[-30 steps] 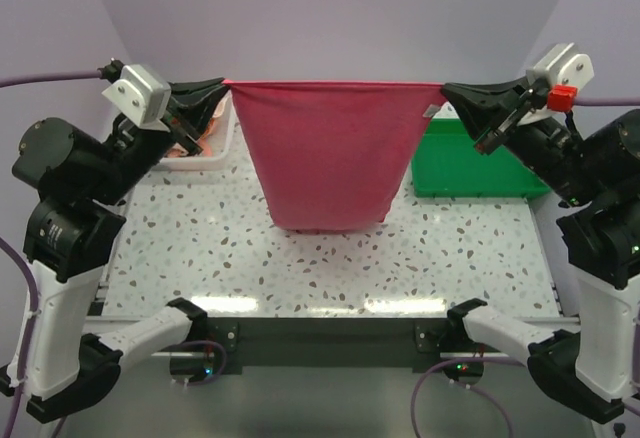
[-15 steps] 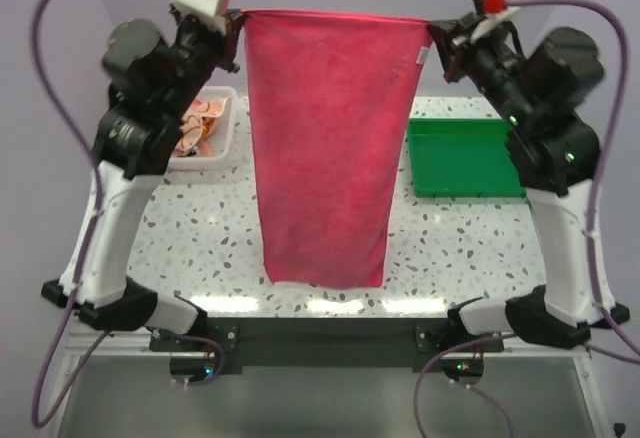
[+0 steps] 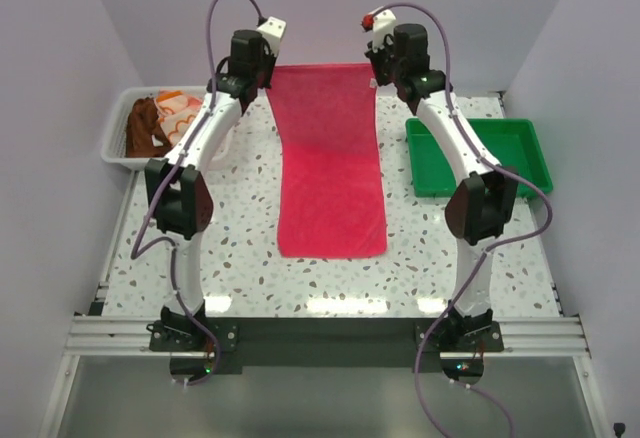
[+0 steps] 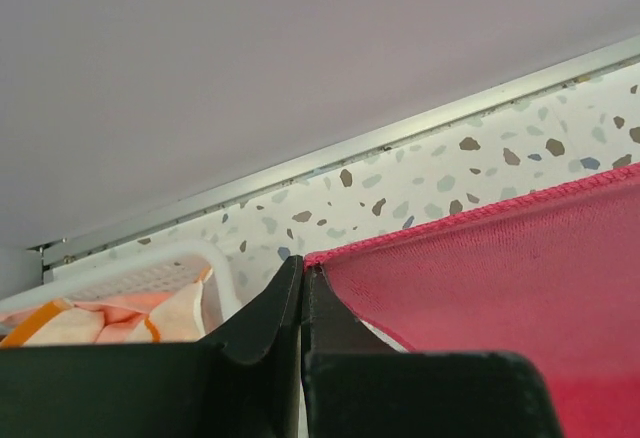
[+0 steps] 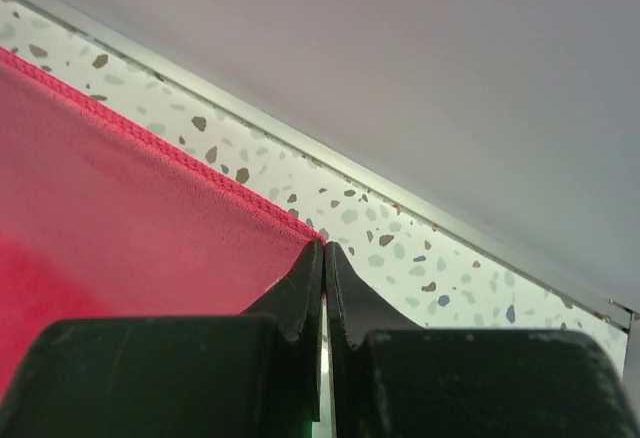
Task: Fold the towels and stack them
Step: Flatten out the crumpled towel, then fold the towel
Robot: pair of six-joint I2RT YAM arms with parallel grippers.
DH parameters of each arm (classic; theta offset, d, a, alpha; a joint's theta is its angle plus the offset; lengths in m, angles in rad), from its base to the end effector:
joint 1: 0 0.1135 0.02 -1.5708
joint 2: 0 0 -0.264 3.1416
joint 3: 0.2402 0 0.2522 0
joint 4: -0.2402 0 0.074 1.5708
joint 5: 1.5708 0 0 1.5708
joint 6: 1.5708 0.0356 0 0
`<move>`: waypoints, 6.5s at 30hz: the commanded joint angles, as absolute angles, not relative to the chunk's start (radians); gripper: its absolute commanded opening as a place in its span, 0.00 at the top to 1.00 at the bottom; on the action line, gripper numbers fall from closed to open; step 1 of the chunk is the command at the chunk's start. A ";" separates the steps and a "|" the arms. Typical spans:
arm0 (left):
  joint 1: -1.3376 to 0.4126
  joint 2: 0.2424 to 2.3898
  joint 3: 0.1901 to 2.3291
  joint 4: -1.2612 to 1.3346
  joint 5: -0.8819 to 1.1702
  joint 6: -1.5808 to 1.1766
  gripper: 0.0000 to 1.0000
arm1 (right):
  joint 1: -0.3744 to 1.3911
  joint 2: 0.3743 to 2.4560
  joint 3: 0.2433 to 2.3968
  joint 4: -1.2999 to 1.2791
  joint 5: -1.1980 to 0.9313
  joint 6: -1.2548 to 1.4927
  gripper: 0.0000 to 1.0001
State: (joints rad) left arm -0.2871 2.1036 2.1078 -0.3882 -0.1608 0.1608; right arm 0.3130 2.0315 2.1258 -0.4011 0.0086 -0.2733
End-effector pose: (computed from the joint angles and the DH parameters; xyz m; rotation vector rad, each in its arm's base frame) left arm 0.4811 -0.1361 0.3610 0.3293 1.9223 0.0737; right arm 0.4568 0.1475 0.3997 -0.5369 1.7992 0.0192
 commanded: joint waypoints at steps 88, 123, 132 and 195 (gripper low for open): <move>-0.491 1.554 1.022 -0.449 -0.012 -0.229 1.00 | 0.285 1.600 1.144 -0.564 -0.164 0.113 1.00; -0.569 1.597 0.919 -0.426 0.017 -0.290 1.00 | 0.301 1.589 0.933 -0.471 -0.166 0.192 1.00; -0.568 1.539 1.051 -0.534 -0.089 -0.273 1.00 | 0.305 1.498 1.067 -0.546 -0.140 0.192 1.00; -0.606 1.290 0.784 -0.448 -0.101 -0.658 0.41 | 0.503 1.347 0.876 -0.509 -0.012 0.337 0.45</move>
